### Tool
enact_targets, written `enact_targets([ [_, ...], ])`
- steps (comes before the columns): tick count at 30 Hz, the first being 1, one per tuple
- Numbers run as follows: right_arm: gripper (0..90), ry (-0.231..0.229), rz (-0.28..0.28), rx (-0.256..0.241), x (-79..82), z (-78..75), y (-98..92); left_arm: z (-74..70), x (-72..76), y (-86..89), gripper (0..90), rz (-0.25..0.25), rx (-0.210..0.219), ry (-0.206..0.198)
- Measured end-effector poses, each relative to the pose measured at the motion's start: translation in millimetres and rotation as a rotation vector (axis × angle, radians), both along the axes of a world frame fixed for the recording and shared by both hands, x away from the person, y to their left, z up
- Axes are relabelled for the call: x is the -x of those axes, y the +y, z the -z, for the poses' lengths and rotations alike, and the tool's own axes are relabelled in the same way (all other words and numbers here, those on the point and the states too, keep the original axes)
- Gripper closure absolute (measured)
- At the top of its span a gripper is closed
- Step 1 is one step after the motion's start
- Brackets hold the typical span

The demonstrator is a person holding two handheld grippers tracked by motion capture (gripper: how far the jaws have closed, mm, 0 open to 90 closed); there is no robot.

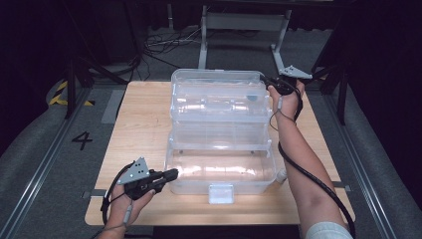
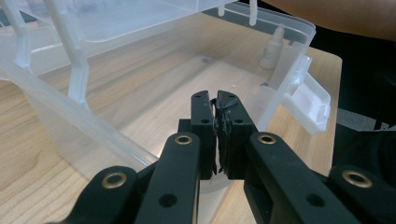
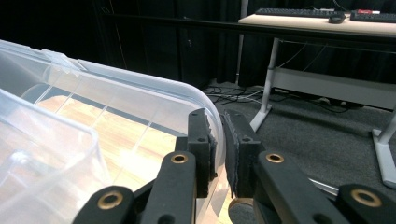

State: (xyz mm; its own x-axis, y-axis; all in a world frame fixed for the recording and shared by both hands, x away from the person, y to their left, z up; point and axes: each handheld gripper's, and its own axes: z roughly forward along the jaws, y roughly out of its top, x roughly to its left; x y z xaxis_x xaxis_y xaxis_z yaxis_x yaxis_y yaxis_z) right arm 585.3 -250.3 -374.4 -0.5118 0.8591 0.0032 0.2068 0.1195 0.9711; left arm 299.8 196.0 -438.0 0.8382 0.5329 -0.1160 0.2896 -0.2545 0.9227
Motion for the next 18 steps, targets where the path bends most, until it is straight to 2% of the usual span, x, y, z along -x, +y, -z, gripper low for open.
enact_targets([
  [8,82.4,0.017,0.01,0.024,-4.5,5.9,1.7,0.0,0.0,-0.1,85.9,0.001,0.001,0.0],
  [18,82.5,0.032,0.014,0.026,-9.0,12.5,1.9,0.1,0.1,-0.3,85.9,0.0,0.002,-0.002],
])
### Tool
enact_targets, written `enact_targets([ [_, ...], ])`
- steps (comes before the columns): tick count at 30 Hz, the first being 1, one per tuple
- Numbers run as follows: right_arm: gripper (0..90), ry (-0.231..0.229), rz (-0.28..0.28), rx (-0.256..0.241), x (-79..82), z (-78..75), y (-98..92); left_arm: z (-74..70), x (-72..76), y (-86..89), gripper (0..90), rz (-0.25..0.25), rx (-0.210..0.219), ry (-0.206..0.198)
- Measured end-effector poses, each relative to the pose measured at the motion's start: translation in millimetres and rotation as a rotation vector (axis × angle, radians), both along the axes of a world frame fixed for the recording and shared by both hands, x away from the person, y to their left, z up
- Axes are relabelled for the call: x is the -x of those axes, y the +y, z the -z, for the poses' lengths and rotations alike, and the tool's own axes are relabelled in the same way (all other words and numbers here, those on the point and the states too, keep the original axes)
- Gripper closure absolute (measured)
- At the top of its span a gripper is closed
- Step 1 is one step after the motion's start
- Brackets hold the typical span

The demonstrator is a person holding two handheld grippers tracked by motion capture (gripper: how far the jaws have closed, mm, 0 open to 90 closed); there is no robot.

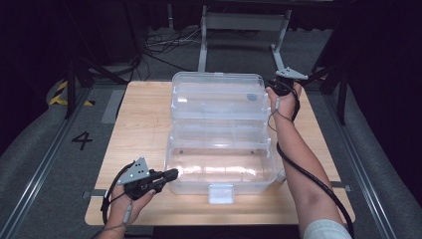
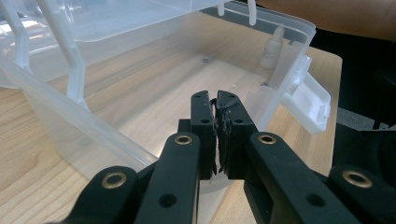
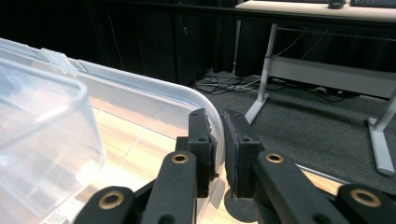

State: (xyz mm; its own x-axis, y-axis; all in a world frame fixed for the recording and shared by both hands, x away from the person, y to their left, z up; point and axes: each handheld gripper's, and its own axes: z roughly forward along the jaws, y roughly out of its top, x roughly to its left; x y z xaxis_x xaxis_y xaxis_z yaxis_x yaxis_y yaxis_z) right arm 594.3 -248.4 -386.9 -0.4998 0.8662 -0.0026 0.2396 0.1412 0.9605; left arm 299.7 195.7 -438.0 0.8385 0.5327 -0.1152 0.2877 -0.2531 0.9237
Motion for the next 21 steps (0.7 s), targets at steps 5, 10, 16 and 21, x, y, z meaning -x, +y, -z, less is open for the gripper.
enact_targets([
  [5,82.6,0.007,0.002,-0.005,-1.7,3.5,0.5,-0.1,-0.3,0.4,85.9,0.002,-0.002,0.0],
  [10,82.6,0.022,0.003,-0.002,-4.2,7.2,0.4,-0.1,-0.3,0.5,85.9,0.003,-0.002,0.001],
  [16,82.7,0.042,0.008,-0.004,-6.8,10.5,1.4,0.0,0.0,0.1,85.9,0.001,-0.001,-0.002],
  [21,82.7,0.053,0.012,-0.003,-8.2,14.3,1.3,0.0,-0.1,0.2,85.9,0.002,-0.002,0.0],
])
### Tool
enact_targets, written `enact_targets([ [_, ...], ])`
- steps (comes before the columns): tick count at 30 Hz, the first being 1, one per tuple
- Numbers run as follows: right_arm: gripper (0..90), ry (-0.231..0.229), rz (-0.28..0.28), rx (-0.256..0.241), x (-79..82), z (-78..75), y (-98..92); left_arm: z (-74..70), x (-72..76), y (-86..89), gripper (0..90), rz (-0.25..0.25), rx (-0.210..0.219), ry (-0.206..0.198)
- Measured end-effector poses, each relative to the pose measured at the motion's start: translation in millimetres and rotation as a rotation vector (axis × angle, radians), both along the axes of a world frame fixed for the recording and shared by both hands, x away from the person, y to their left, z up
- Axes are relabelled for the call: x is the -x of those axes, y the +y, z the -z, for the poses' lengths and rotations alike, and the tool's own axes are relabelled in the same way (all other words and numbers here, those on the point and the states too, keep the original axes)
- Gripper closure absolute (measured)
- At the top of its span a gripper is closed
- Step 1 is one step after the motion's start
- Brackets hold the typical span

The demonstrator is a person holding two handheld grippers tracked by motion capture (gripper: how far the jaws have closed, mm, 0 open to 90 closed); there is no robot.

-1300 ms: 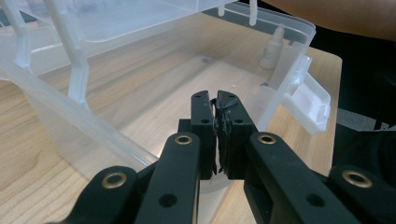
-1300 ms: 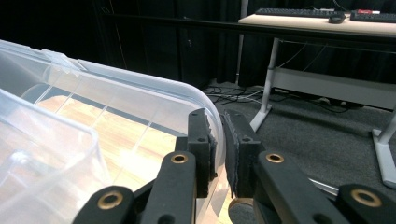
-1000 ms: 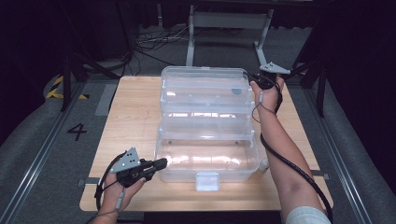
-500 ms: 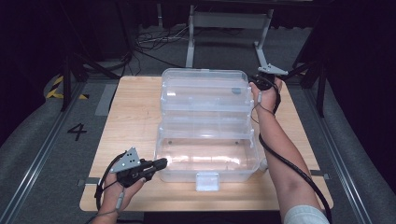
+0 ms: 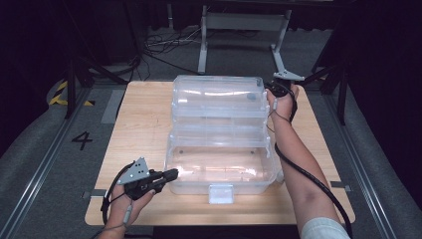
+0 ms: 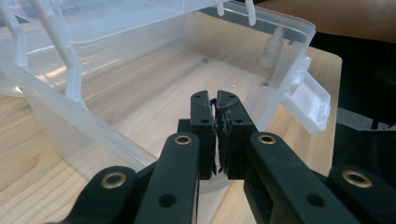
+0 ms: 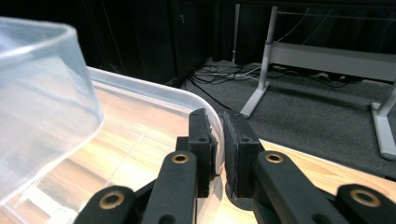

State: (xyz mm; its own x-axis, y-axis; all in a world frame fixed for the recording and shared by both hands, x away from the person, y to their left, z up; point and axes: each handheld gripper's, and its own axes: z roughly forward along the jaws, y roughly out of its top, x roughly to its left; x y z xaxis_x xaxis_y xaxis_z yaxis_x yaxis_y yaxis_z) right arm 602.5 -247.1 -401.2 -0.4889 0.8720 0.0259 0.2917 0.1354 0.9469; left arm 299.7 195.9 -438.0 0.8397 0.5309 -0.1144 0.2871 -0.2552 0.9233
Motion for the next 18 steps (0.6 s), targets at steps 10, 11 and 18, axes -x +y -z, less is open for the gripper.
enact_targets([
  [10,82.7,0.017,0.007,-0.007,-2.0,4.6,0.8,0.0,0.1,0.0,85.6,-0.001,0.002,0.002],
  [11,82.7,0.017,0.009,-0.008,-1.9,4.6,1.0,-0.1,0.2,-0.1,85.5,-0.001,0.003,0.003],
  [18,77.1,0.025,0.009,-0.039,-1.1,4.4,-1.9,-2.6,0.6,-1.6,78.3,-0.019,-0.019,0.0],
])
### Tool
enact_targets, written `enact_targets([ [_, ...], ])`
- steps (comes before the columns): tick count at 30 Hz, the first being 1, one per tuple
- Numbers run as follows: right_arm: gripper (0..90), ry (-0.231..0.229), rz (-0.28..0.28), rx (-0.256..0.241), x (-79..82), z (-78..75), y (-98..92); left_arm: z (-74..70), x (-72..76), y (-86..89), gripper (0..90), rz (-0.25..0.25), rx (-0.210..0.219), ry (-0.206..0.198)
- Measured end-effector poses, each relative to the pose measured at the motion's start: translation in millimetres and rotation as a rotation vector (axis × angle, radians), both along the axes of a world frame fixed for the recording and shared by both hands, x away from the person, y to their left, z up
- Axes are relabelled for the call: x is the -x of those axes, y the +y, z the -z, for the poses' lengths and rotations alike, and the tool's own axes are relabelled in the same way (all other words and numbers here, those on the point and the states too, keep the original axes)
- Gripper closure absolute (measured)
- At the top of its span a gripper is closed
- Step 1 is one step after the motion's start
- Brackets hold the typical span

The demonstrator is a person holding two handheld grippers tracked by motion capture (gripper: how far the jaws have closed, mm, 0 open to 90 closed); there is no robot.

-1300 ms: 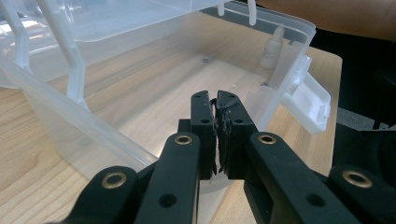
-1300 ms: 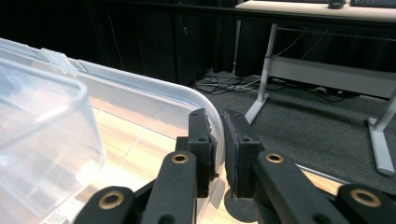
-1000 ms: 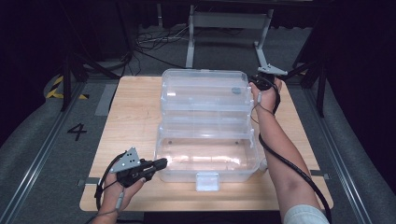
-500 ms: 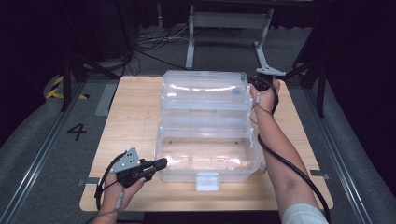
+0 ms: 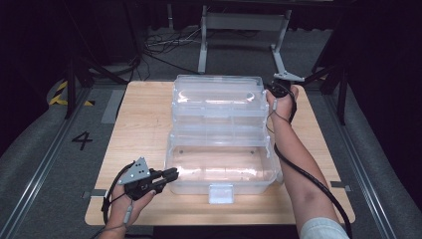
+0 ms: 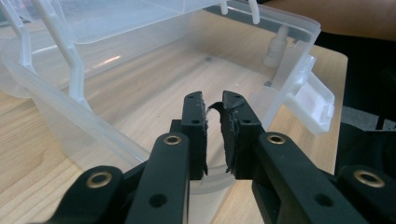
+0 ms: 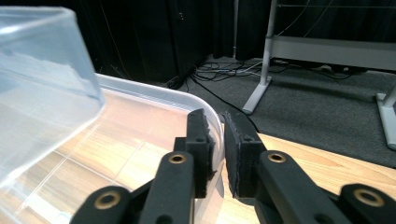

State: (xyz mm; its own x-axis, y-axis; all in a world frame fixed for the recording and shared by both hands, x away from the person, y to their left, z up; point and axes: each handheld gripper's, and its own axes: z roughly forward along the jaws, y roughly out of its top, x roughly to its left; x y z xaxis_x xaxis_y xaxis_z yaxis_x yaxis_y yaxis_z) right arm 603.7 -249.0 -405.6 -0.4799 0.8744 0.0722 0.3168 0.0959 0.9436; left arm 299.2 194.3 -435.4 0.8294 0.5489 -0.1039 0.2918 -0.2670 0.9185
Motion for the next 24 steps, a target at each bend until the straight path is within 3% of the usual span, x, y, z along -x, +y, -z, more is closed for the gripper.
enact_targets([
  [1,74.3,-0.004,0.004,-0.007,0.9,-1.1,-1.3,-2.9,-1.4,-2.3,76.2,0.0,-0.022,-0.008],
  [7,65.1,-0.039,-0.004,-0.018,14.0,-14.7,-12.2,-15.0,-2.4,-7.3,71.5,0.017,-0.016,-0.032],
  [11,62.9,-0.07,-0.005,-0.021,26.4,-25.6,-22.4,-18.9,-5.2,-4.0,68.0,-0.025,-0.018,-0.048],
  [18,59.5,-0.113,-0.064,-0.004,68.7,-56.8,-51.5,-24.1,-7.8,5.8,64.3,-0.043,0.015,-0.042],
  [24,58.7,-0.123,-0.104,-0.01,102.9,-74.1,-77.3,-22.5,-8.3,10.8,61.1,-0.058,0.024,-0.018],
])
